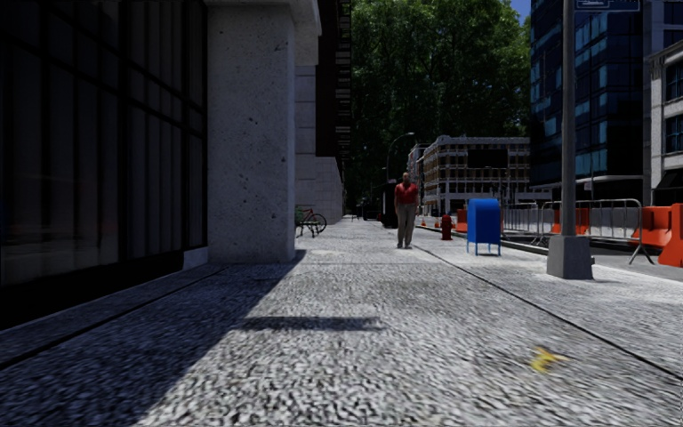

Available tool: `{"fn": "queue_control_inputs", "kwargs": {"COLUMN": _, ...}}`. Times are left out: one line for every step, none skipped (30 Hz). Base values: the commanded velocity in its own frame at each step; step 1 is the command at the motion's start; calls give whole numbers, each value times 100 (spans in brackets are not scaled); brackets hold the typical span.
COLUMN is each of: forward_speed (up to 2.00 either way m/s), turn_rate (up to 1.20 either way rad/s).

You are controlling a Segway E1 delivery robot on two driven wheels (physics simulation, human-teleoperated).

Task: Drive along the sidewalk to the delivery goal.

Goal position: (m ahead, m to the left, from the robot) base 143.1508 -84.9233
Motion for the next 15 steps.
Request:
{"fn": "queue_control_inputs", "kwargs": {"forward_speed": 200, "turn_rate": 0}}
{"fn": "queue_control_inputs", "kwargs": {"forward_speed": 200, "turn_rate": 0}}
{"fn": "queue_control_inputs", "kwargs": {"forward_speed": 200, "turn_rate": 0}}
{"fn": "queue_control_inputs", "kwargs": {"forward_speed": 200, "turn_rate": 0}}
{"fn": "queue_control_inputs", "kwargs": {"forward_speed": 200, "turn_rate": 0}}
{"fn": "queue_control_inputs", "kwargs": {"forward_speed": 200, "turn_rate": 0}}
{"fn": "queue_control_inputs", "kwargs": {"forward_speed": 200, "turn_rate": 0}}
{"fn": "queue_control_inputs", "kwargs": {"forward_speed": 200, "turn_rate": 0}}
{"fn": "queue_control_inputs", "kwargs": {"forward_speed": 200, "turn_rate": 0}}
{"fn": "queue_control_inputs", "kwargs": {"forward_speed": 200, "turn_rate": 0}}
{"fn": "queue_control_inputs", "kwargs": {"forward_speed": 200, "turn_rate": 0}}
{"fn": "queue_control_inputs", "kwargs": {"forward_speed": 200, "turn_rate": 0}}
{"fn": "queue_control_inputs", "kwargs": {"forward_speed": 200, "turn_rate": 0}}
{"fn": "queue_control_inputs", "kwargs": {"forward_speed": 200, "turn_rate": 0}}
{"fn": "queue_control_inputs", "kwargs": {"forward_speed": 200, "turn_rate": 0}}
